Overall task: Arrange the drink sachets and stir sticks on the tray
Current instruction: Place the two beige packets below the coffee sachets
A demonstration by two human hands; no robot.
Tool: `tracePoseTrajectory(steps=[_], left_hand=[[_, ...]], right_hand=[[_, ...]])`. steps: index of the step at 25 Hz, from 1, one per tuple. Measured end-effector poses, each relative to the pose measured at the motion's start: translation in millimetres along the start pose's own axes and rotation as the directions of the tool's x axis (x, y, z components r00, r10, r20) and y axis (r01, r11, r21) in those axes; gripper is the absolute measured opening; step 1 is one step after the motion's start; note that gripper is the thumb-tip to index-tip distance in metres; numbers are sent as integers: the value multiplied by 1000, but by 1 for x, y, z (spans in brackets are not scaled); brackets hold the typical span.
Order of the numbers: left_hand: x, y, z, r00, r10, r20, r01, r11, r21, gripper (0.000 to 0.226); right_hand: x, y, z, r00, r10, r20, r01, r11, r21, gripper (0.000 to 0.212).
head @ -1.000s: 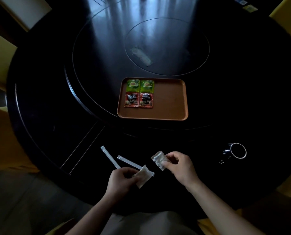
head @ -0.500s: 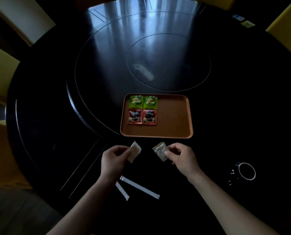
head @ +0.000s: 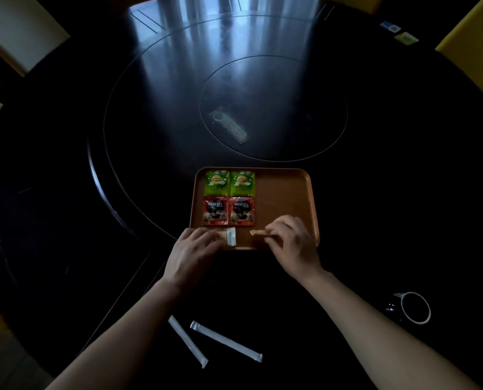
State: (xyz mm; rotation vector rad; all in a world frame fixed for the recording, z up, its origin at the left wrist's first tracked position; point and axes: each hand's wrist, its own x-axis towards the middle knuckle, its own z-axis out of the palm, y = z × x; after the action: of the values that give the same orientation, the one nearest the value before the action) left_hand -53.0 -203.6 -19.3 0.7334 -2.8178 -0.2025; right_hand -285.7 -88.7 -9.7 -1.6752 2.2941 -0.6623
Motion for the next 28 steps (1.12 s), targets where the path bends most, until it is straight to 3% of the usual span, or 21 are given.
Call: tracePoseTrajectory(steps=[2, 7, 13, 22, 28], left_hand=[[-10, -5, 3, 1000, -11, 5, 11, 1000, -13, 32], [-15, -1, 9, 989, -148, -26, 144, 981, -133, 33], [-14, 10, 16, 984, -123, 127, 126, 992, -19, 42], [-17, 12, 13, 980, -165, 108, 166, 986, 0, 44], [-16, 11, 16, 976, -179, 124, 180, 984, 5, 44]], right_hand=[[-12, 9, 4, 998, -39, 48, 38, 999, 23, 17], [-10, 13, 2, 998, 30, -52, -28, 999, 35, 12], [2, 2, 10, 978, 204, 39, -194, 964, -184, 27], [7, -6, 13, 949, 314, 23, -307, 940, -151, 30], [18, -14, 18, 939, 327, 103, -314, 941, -129, 34]])
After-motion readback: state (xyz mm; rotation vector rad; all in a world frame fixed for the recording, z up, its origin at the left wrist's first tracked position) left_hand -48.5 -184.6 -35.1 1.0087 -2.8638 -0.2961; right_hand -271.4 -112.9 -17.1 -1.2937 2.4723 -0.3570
